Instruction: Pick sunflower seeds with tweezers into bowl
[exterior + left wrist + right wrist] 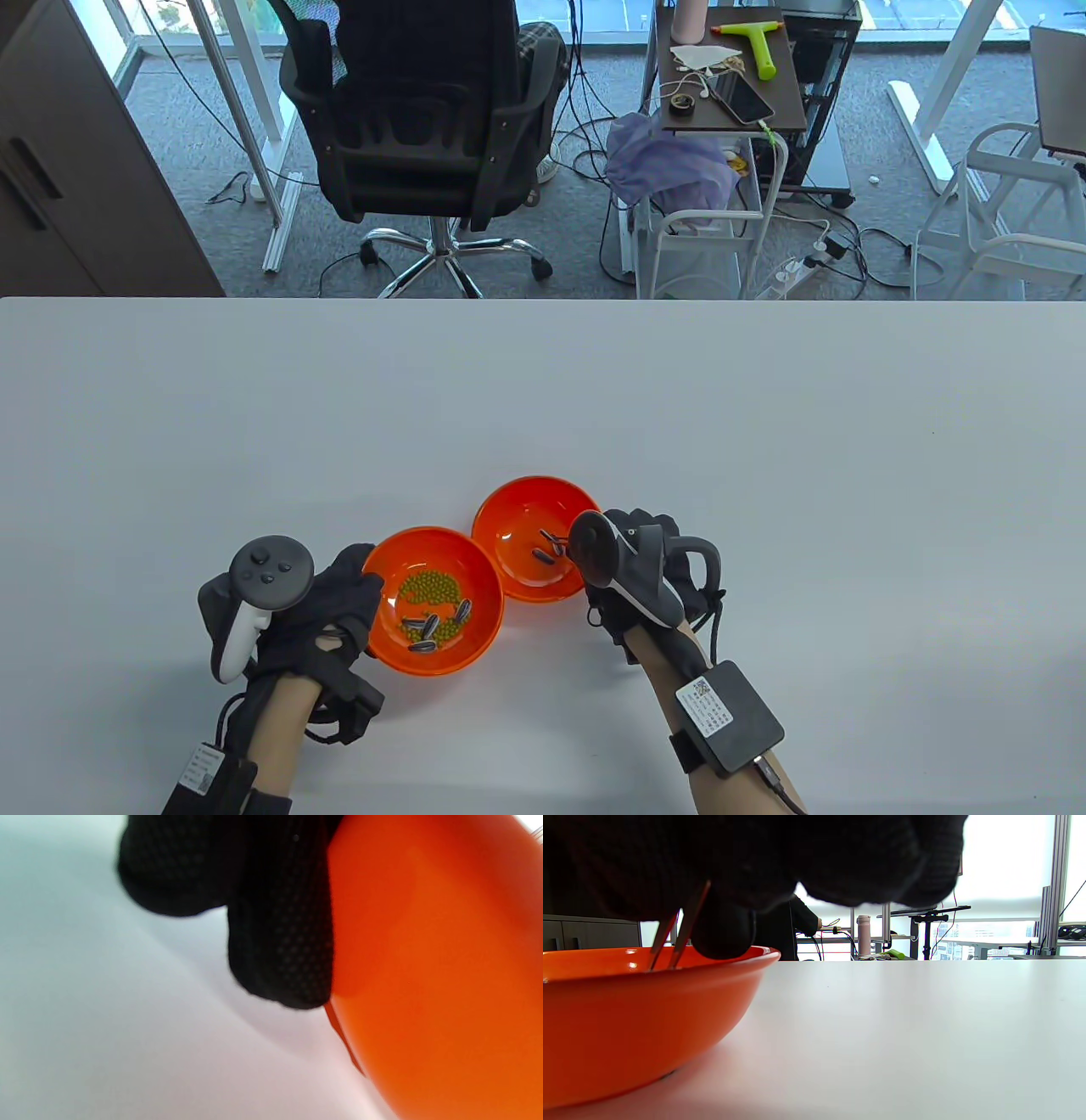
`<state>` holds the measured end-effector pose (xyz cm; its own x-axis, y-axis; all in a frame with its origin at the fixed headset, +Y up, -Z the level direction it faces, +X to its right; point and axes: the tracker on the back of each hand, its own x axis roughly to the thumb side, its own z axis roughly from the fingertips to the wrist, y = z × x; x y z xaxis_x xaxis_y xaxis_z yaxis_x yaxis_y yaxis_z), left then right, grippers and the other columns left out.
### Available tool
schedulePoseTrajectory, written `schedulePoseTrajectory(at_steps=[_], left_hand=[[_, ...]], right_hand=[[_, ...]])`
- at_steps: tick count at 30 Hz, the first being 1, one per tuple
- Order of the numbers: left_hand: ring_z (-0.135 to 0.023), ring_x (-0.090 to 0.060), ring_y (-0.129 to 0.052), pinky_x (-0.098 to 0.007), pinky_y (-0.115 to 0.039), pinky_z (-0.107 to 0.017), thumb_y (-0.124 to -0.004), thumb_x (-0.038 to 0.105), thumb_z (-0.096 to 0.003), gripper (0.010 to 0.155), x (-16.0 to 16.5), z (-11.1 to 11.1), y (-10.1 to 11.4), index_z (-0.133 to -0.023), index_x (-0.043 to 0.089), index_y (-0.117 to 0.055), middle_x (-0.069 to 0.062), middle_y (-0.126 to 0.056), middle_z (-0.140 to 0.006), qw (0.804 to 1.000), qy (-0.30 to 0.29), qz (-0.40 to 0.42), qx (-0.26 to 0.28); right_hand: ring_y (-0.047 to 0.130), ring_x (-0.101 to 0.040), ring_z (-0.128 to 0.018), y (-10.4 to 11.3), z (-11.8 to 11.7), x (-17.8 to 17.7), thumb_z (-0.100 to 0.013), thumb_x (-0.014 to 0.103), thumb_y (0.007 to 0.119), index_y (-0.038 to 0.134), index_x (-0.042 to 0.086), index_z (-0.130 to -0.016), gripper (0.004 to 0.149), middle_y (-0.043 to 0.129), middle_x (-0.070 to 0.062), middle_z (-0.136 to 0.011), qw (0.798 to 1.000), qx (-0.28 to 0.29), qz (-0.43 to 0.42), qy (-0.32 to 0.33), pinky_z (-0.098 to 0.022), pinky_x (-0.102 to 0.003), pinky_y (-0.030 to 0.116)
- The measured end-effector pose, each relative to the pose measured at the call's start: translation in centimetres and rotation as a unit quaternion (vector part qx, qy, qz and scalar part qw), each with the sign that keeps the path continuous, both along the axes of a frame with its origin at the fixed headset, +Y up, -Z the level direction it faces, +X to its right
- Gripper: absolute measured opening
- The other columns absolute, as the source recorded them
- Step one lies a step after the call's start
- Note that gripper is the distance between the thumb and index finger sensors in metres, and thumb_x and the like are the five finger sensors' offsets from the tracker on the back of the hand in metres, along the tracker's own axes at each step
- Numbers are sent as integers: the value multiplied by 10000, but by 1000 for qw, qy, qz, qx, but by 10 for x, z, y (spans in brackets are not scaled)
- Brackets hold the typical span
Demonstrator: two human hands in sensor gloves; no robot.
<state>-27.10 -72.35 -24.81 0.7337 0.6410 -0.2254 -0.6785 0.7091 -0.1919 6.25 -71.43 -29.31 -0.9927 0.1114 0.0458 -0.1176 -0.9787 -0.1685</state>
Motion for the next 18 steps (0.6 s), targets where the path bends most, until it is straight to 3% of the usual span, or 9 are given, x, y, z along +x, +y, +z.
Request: schedulePoseTrajectory(at_steps=[10, 18], left_hand=[[-254, -169, -1170, -330, -979, -232, -720, 362, -484, 516, 0, 0, 0, -973, 198, -720, -85, -985, -719, 1000, 0, 0, 1], [-255, -168, -1169, -329, -979, -233, -720, 363, -485, 515, 0, 0, 0, -973, 199, -719, -84, -984, -721, 1000, 1, 1, 2]], right_hand=[[979, -106, -279, 3, 1, 0, -288, 499, 909, 1065, 318, -618, 407, 970, 175, -362, 1000, -1, -4, -10, -472, -397, 870], [981, -109, -308, 20, 7, -1, -284, 498, 911, 1059, 334, -628, 408, 969, 172, -380, 996, 18, -90, 7, -494, -402, 860]])
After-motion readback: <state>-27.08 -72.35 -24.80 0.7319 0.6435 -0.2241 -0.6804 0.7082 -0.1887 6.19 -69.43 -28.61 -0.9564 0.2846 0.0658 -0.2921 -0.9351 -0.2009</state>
